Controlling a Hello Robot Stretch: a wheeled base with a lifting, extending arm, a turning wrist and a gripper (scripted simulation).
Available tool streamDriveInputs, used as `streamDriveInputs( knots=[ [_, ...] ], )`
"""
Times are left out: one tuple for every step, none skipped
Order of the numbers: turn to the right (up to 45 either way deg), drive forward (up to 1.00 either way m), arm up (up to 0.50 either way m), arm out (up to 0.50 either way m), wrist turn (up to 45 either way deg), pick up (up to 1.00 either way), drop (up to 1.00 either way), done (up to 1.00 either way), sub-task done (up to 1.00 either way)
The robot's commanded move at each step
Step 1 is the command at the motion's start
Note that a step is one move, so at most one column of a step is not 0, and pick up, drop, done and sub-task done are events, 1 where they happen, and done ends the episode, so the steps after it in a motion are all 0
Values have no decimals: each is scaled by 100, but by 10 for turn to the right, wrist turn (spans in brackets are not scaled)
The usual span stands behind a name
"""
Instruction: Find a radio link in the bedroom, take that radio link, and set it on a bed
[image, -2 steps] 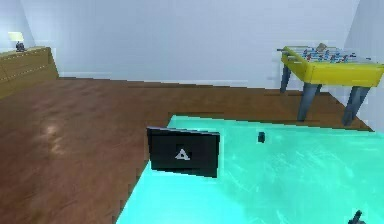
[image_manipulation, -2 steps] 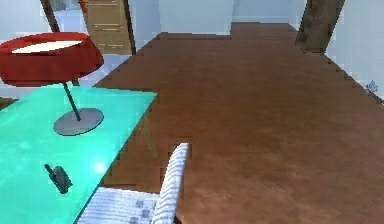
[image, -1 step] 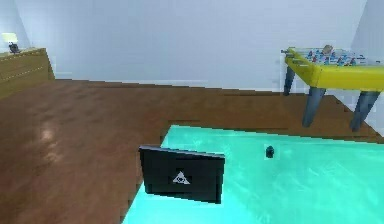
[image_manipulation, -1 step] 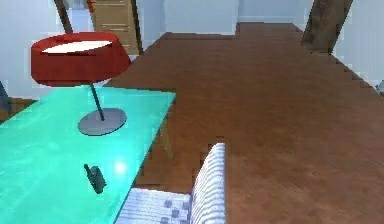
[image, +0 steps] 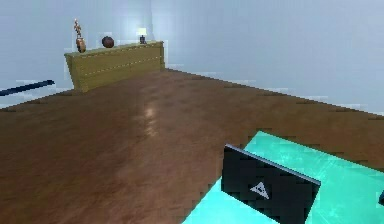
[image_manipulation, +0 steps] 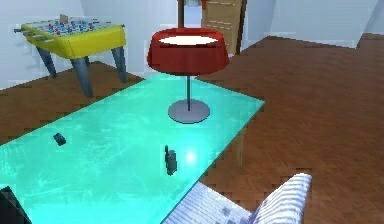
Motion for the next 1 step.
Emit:
streamDriveInputs(
  knots=[
    [0, 0, 50, 0, 0, 0, 0, 0, 0]
  ],
)
